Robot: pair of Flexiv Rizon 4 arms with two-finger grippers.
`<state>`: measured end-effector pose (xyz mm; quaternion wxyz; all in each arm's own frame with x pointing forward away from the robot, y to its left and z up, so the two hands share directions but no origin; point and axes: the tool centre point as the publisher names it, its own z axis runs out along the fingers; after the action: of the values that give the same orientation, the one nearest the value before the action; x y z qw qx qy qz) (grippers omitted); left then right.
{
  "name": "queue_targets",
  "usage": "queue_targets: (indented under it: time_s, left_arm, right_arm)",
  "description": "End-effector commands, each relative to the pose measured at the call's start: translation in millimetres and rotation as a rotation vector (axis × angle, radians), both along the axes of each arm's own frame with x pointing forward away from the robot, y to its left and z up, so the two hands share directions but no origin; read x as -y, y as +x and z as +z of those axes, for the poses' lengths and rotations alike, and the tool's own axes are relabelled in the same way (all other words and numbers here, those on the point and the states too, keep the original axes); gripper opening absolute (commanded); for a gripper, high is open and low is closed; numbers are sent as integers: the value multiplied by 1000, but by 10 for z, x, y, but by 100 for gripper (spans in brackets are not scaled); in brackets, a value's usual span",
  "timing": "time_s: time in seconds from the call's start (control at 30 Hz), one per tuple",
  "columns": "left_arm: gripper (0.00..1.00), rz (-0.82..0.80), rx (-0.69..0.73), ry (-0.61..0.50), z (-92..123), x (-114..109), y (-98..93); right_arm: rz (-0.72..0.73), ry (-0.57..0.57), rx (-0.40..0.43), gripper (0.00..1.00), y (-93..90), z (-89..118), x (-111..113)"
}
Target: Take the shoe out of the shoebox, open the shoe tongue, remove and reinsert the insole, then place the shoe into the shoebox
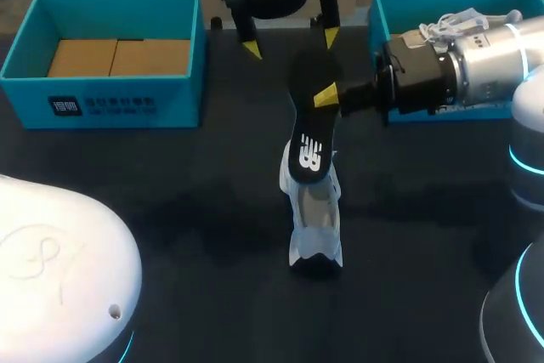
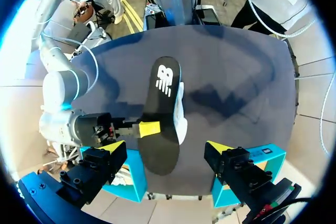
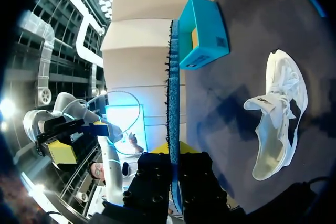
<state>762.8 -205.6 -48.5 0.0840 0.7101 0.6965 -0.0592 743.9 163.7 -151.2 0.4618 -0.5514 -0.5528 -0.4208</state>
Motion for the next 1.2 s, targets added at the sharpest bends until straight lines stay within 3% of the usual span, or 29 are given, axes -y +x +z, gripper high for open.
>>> queue_targets:
  time_s: [0.03, 1.2]
  left_arm:
    - [100, -10, -13, 10, -46, 86, 32]
    - [100, -32, -26, 15, -74, 104, 11]
  right_arm:
    - [-1, 2, -1, 0, -11, -19, -43]
    - [-15, 21, 3, 0, -34, -19, -60]
